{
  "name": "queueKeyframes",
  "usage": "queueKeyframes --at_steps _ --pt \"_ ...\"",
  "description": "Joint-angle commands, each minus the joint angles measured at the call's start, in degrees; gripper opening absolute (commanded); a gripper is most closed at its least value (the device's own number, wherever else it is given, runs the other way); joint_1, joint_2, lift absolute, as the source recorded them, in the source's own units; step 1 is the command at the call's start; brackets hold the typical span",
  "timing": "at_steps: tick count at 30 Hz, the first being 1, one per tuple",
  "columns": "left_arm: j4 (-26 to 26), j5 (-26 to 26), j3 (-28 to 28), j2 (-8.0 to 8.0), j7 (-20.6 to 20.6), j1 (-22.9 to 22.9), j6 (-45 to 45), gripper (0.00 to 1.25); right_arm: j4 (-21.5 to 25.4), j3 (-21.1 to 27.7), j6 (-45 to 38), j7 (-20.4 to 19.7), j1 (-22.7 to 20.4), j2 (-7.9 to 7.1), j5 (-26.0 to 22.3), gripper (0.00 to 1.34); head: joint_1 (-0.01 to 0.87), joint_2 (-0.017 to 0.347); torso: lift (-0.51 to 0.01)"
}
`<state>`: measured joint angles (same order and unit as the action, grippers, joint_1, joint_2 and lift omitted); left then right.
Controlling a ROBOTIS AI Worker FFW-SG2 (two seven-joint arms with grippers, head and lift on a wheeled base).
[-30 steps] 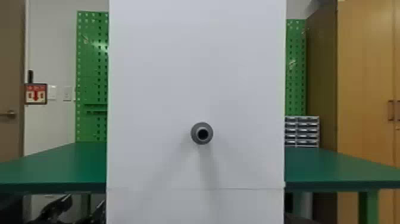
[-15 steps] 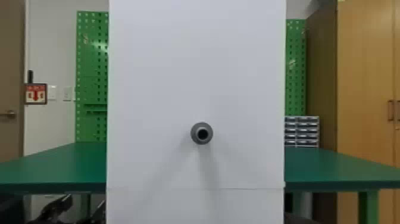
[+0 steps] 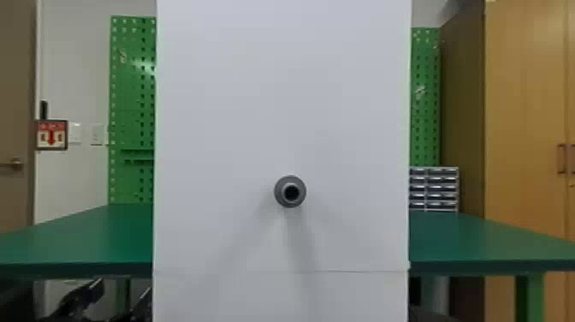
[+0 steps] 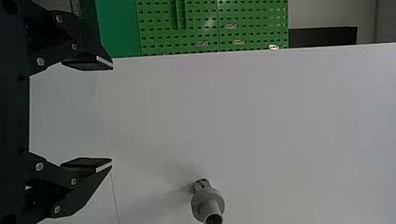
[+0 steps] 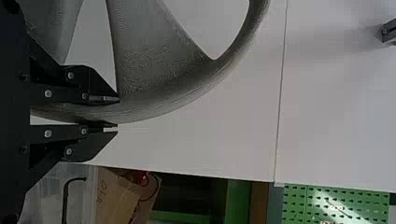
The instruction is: Hold the wheel and insert it
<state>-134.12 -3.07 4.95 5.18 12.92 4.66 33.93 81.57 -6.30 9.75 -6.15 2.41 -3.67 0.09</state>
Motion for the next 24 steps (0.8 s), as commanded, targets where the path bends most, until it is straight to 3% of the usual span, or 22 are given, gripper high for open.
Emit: queueKeyframes --at_steps 1,10,24 --pt "0.0 0.0 0.2 0.0 0.0 -0.1 0.0 0.74 1.1 0.2 -1.4 0.0 -0.1 0.33 0.4 0.15 0.0 0.0 -0.499" --pt "0.0 0.5 0.2 0.0 0.0 -0.3 0.1 0.74 9.0 0.9 -6.5 -0.1 -0.8 2.26 2.8 0.15 0.0 0.0 -0.499" --pt "0.0 -0.1 0.4 0.0 0.0 -0.4 0.9 0.74 20.6 0.1 -17.1 -0.1 0.8 3.4 4.2 0.15 0.0 0.0 -0.499"
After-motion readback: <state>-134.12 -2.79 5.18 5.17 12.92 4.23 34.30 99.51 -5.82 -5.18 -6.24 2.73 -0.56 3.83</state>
